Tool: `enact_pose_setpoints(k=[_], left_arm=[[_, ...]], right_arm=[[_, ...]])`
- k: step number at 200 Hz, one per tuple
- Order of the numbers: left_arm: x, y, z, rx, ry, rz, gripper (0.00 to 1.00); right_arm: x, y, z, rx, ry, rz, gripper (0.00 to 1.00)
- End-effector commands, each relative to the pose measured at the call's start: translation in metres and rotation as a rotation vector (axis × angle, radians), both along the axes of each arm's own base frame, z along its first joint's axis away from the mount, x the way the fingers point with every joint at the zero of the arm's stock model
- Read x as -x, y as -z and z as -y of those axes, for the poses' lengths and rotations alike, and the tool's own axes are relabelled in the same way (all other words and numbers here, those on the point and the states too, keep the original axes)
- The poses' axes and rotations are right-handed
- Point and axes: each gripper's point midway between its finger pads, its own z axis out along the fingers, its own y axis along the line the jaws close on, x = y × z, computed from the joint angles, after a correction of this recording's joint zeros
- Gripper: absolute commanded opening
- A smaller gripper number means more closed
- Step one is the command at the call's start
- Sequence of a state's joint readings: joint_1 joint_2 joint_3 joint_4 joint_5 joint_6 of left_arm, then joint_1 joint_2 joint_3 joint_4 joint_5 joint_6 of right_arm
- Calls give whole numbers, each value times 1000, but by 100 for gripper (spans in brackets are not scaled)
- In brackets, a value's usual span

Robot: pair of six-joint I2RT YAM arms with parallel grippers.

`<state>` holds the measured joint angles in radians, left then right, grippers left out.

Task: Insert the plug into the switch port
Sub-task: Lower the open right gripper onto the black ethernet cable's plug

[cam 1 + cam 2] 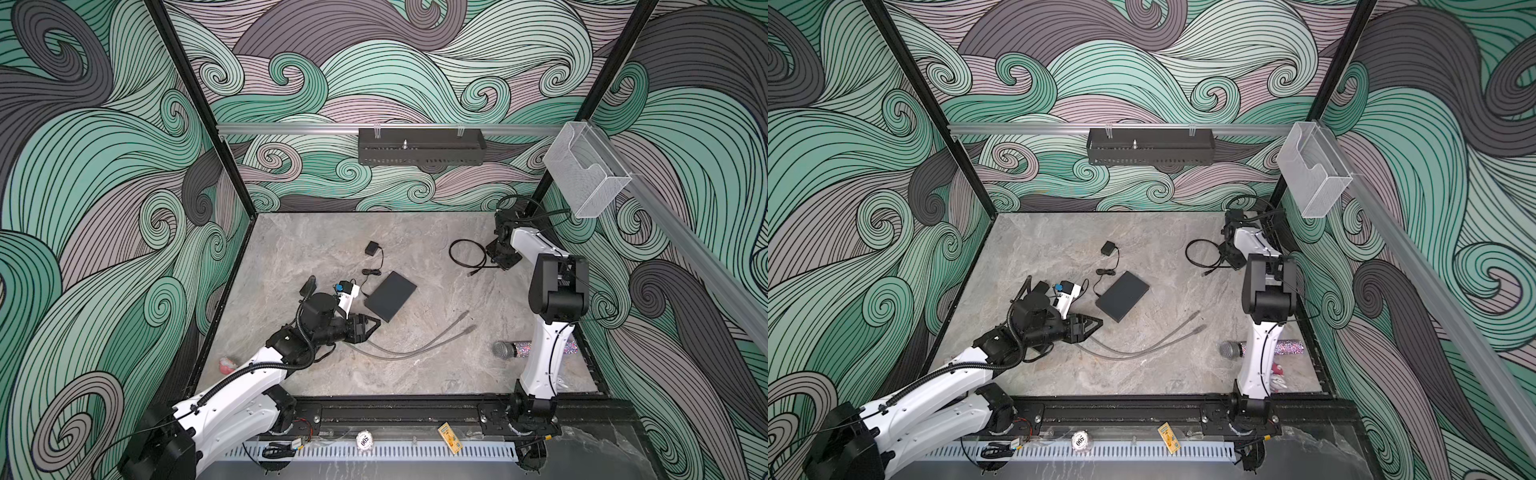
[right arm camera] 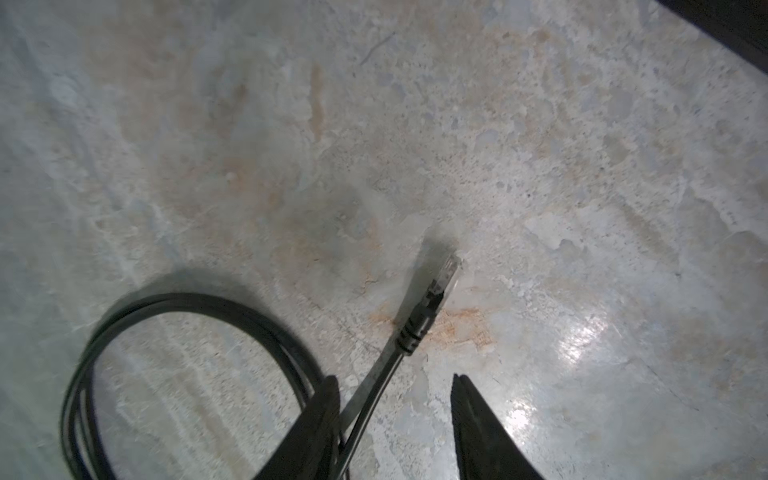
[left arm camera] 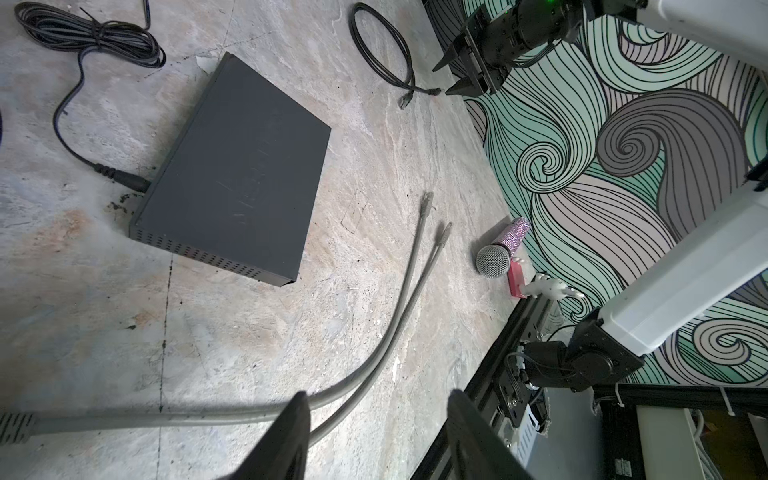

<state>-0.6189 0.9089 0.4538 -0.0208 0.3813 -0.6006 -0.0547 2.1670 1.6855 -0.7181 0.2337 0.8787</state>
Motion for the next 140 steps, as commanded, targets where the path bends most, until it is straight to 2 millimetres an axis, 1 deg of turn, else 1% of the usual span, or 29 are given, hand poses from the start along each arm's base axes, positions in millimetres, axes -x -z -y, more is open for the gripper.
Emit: enact_pose_setpoints(k=[1,27,56,110,112,114,117,140], left_arm=[[0,-8,0,-5,3,25,55],[2,-6,-1,-10,5,19,55],[4,-6,-2,-4,3,15,55],[6,-10,-5,-1,-6,20,55],[6,-11,-5,-1,-6,23,55],[6,-11,-6,0,-7,23,55],[7,-11,-6,-1,-7,23,55],[7,-13,-6,3,-8,28,55]], right_arm=[[14,5,8,37,12,-85,45],[7,11,7,27,2,-87,45],[3,21,6,20,-1,-100,44],[9,40,4,2,7,-144,35],[9,41,3,1,6,-146,35],[9,41,3,0,4,-146,31],[9,42,3,-2,0,-148,28],[8,45,-1,-18,-30,-157,25]])
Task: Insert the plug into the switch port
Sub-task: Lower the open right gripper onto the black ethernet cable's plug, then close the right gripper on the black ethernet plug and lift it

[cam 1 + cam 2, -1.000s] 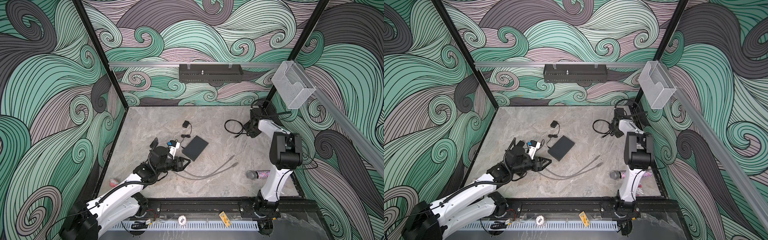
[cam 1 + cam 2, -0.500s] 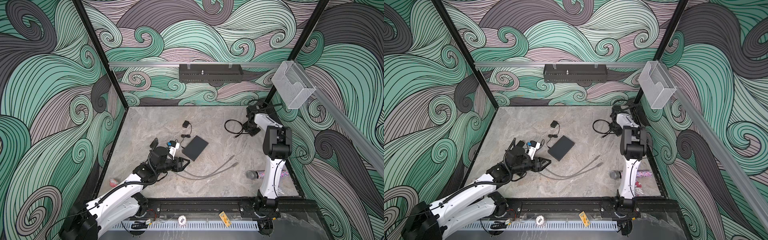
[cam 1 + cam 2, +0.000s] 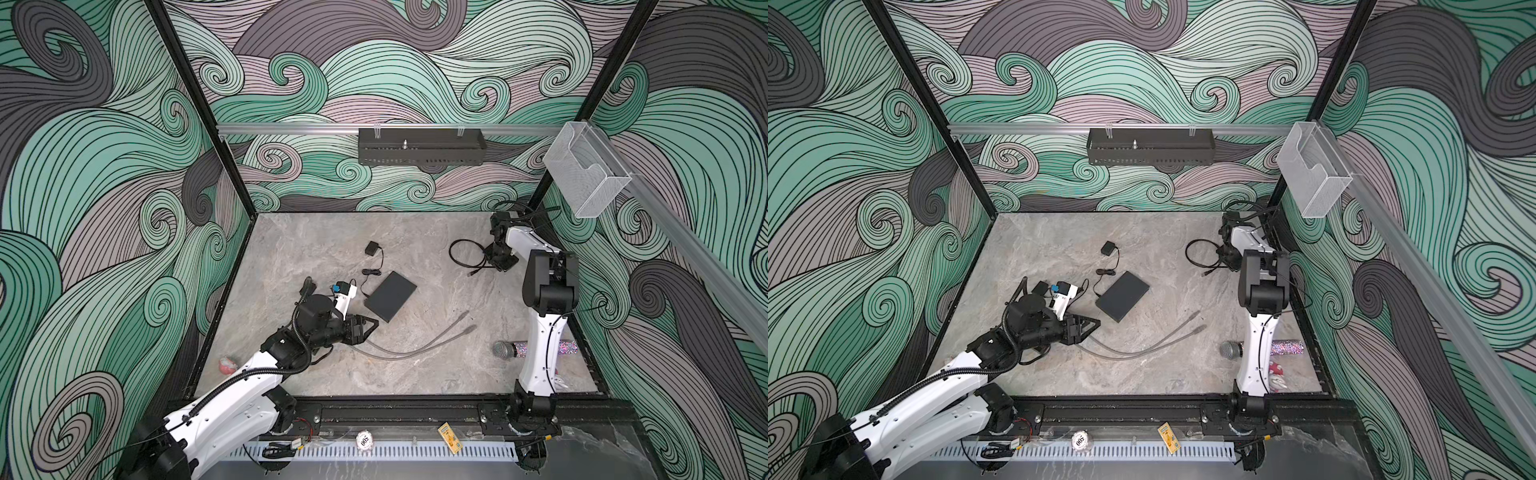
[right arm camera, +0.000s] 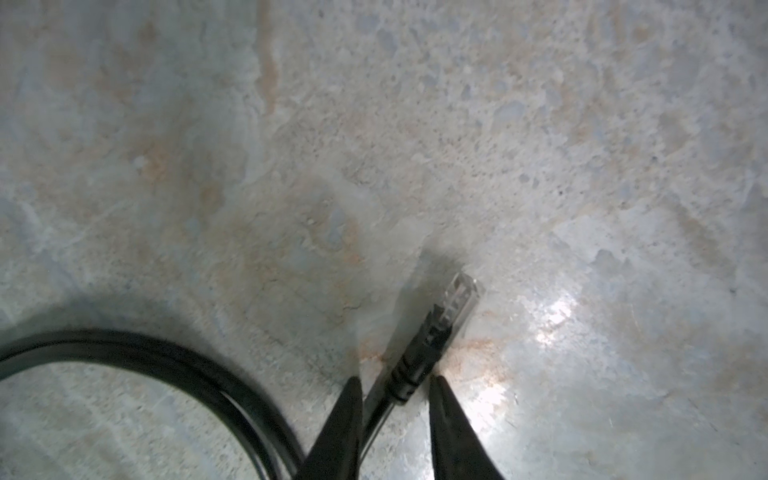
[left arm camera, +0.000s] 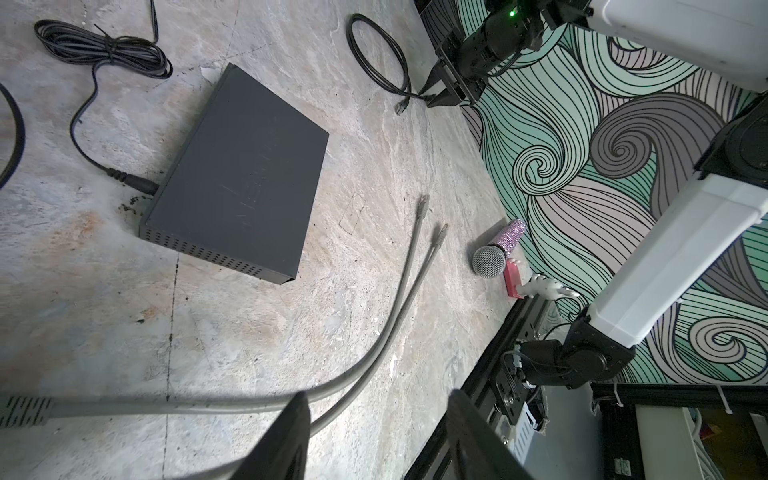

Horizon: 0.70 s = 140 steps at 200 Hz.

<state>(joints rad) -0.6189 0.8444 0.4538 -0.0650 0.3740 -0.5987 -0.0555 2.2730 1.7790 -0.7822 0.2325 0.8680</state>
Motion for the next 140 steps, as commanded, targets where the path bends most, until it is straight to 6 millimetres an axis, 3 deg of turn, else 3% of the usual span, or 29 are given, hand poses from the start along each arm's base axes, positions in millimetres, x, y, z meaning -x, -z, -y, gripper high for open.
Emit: enact_pose_setpoints(k=[1,11,37,62,83,111,132,140], left_arm=[[2,-4,-1,-6,-3,8,55],[2,-3,-2,-7,-8,8,55],[2,-4,-2,-6,-5,6,55],[4,-6,-3,-6,-3,2,55],[6,-10,-3,-2,1,4,55],[8,-19,-2,15,10,11,55],[8,-24,-2,22,12,21,55],[7,-25,-3,18,5,28,55]], right_arm=[[11,20,-2,-16,-22,-77,25],[11,21,-3,-18,-35,-79,18],[8,12,-6,-13,-73,-66,12],[1,-19,-11,32,-117,30,8],[3,-72,-13,125,-145,196,7],[12,-159,-24,326,-235,439,7],[27,-224,-47,480,-377,573,6],[32,-243,-67,486,-490,642,7]])
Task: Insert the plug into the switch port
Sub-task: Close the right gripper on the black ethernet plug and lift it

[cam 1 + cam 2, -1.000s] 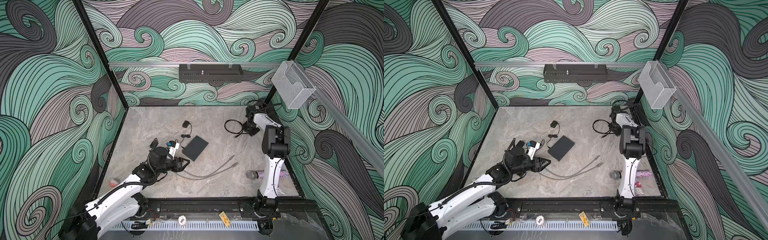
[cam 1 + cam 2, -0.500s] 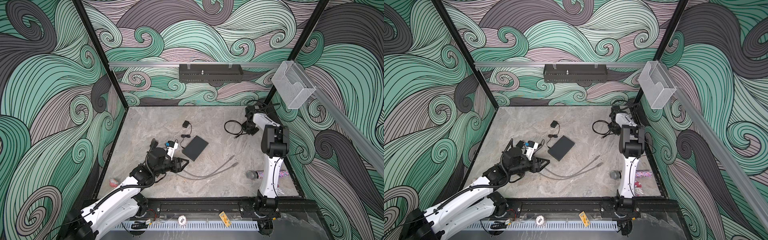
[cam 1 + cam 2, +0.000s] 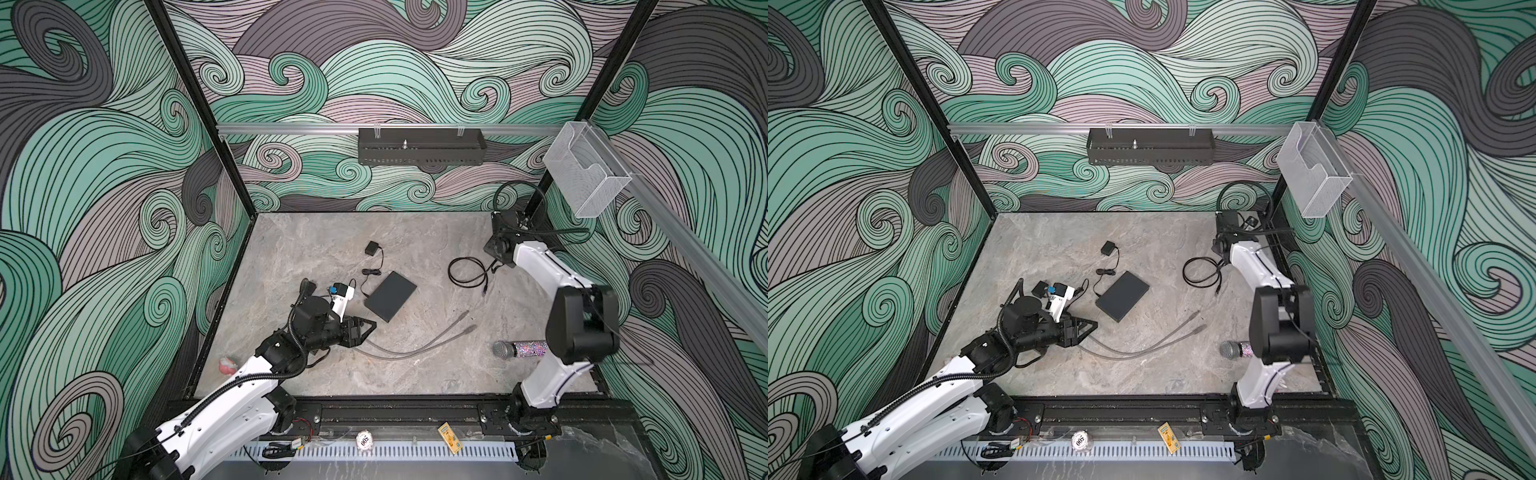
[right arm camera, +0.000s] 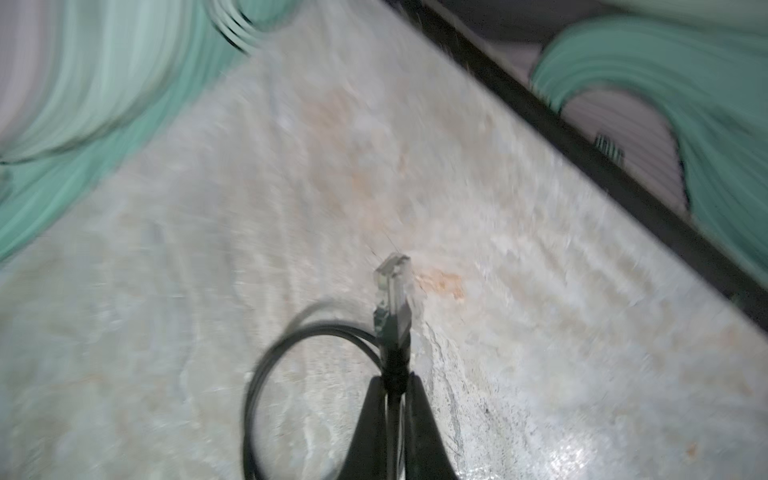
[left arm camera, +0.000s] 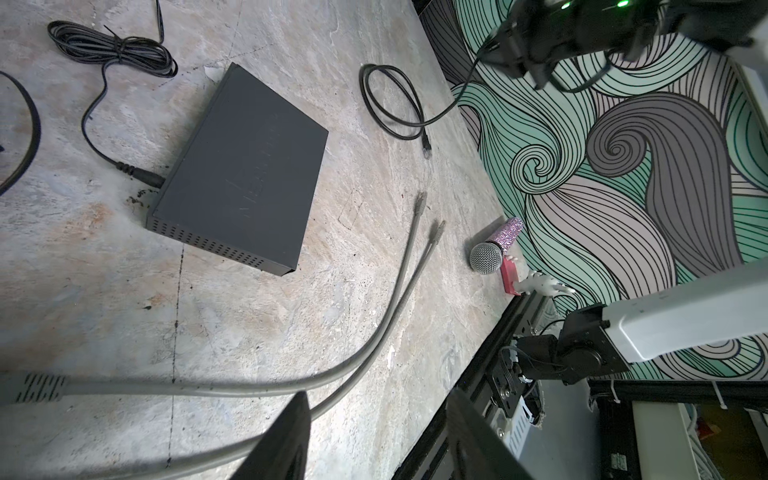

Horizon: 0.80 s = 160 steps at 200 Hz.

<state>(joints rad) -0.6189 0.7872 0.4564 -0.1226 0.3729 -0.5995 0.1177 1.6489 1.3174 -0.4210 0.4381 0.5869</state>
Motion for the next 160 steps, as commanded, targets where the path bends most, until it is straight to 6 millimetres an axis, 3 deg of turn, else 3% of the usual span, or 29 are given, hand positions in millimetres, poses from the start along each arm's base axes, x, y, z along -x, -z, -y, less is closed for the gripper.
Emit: enact_pose_setpoints(k=[1,12,33,54,65,76,80,96,110,133,160], left_arm=[[-1,-21,2,16,5,28,55],[-3,-27,0,5,-2,53,55],[-2,-48,-4,-12,8,118,56],[7,-72,-1,-16,79,175,56],[9,-82,-2,-33,95,183,56],[9,-92,-3,-53,107,200,57],[9,-97,-3,-61,111,209,57],[3,-104,-4,-109,124,230,58],[-5,-99,-3,-145,143,227,59],[-14,-82,-2,-171,149,174,59],[-12,-85,-7,-159,149,193,59]], right_arm=[[2,-77,-22,201,-177,217,7],[12,-95,-55,157,-383,305,8],[51,-116,-119,77,-800,457,11],[81,-108,-137,12,-929,440,11],[84,-92,-125,8,-864,375,17],[80,-73,-104,35,-745,296,40],[78,-65,-96,46,-698,262,44],[65,-39,-71,61,-570,99,44],[52,-13,-52,47,-480,-28,49],[25,21,-19,38,-319,-121,52],[2,67,11,-11,-201,-224,53]])
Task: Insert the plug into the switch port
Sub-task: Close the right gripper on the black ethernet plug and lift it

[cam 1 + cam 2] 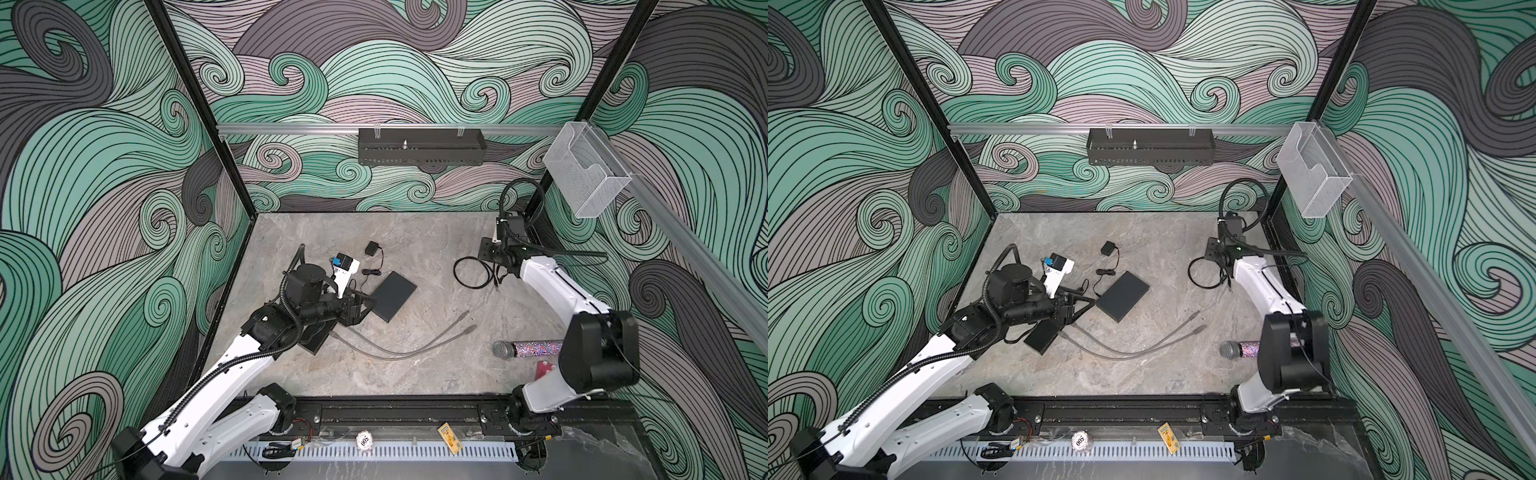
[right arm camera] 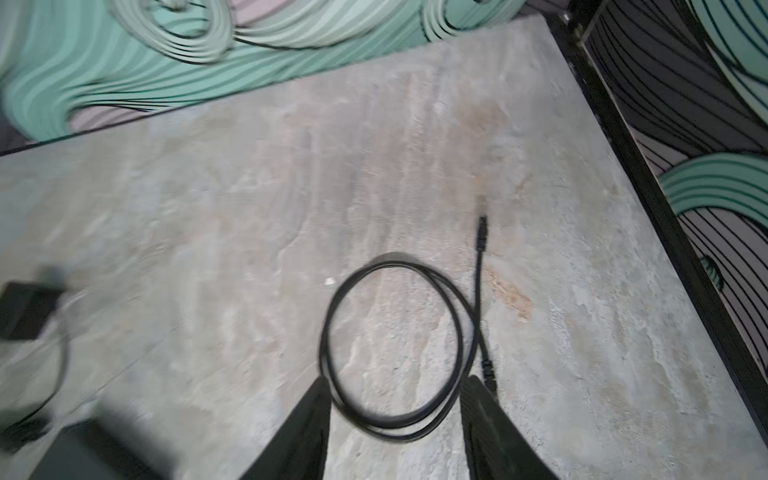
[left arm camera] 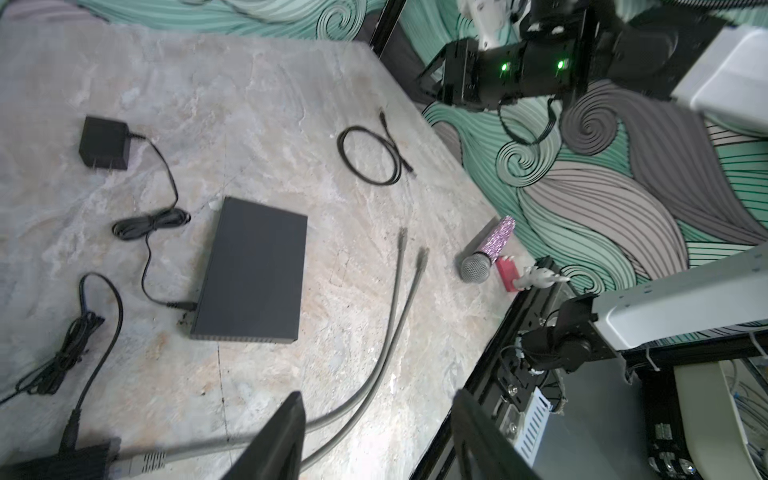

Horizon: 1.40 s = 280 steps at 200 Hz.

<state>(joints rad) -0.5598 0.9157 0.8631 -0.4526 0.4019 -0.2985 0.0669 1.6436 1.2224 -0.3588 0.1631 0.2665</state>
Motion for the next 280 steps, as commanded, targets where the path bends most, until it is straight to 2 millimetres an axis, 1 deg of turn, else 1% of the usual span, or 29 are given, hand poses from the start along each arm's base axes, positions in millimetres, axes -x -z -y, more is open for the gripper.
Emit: enact_pose_setpoints(k=[1,11,19,32,43,46,61,89,101,118,127,156,164,171,177,187,192,206,231,235,241,252,262,271,280], left_arm=[[10,-3,-7,-12,36,19,59],[11,-5,-11,-1,23,39,59],[11,-5,-14,10,12,50,59],[13,-7,-15,30,11,54,59],[15,-7,-15,38,16,49,59],[16,-6,-15,38,19,45,59],[17,-6,-13,42,27,40,59],[20,-8,-12,54,42,36,59],[20,-9,-11,57,46,36,59],[21,-9,-12,62,45,35,59],[21,-8,-12,62,45,35,59],[20,-7,-12,58,44,33,59],[20,-7,-12,58,42,30,59],[20,-6,-12,57,41,27,59],[19,-6,-12,56,41,26,59],[18,-6,-12,57,40,27,59],[18,-5,-12,56,39,24,59],[17,-4,-12,56,37,19,59],[14,-3,-13,59,30,11,59],[14,-3,-13,61,29,10,59],[13,-3,-13,62,28,8,59],[12,-3,-14,66,24,6,59],[11,-2,-15,71,19,3,59],[10,-2,-15,77,15,0,59],[9,-1,-16,81,10,-6,59]], right_arm=[[-4,31,34,9,166,-106,54],[-9,48,44,35,213,-168,54],[-14,60,47,59,223,-209,54],[-22,79,49,77,222,-250,54],[-29,91,50,83,218,-265,53],[-31,93,50,82,209,-275,52],[-41,99,48,82,183,-302,51],[-48,109,57,97,199,-330,51],[-50,114,64,96,218,-344,51],[-52,125,69,76,229,-368,49],[-56,130,68,51,215,-377,49],[-63,141,69,47,195,-409,49],[-64,145,70,41,196,-419,47],[-66,147,70,23,189,-424,40],[-66,150,70,6,189,-431,38],[-68,154,71,-28,188,-435,29],[-68,156,71,-37,186,-437,26],[-69,156,72,-55,183,-441,20],[-70,151,75,-46,187,-431,18],[-70,149,74,-49,184,-428,15],[-71,146,72,-53,172,-421,13],[-74,135,67,-67,147,-400,10],[-76,120,63,-71,124,-368,9],[-79,105,58,-64,106,-327,9],[-82,83,53,-51,86,-269,10]])
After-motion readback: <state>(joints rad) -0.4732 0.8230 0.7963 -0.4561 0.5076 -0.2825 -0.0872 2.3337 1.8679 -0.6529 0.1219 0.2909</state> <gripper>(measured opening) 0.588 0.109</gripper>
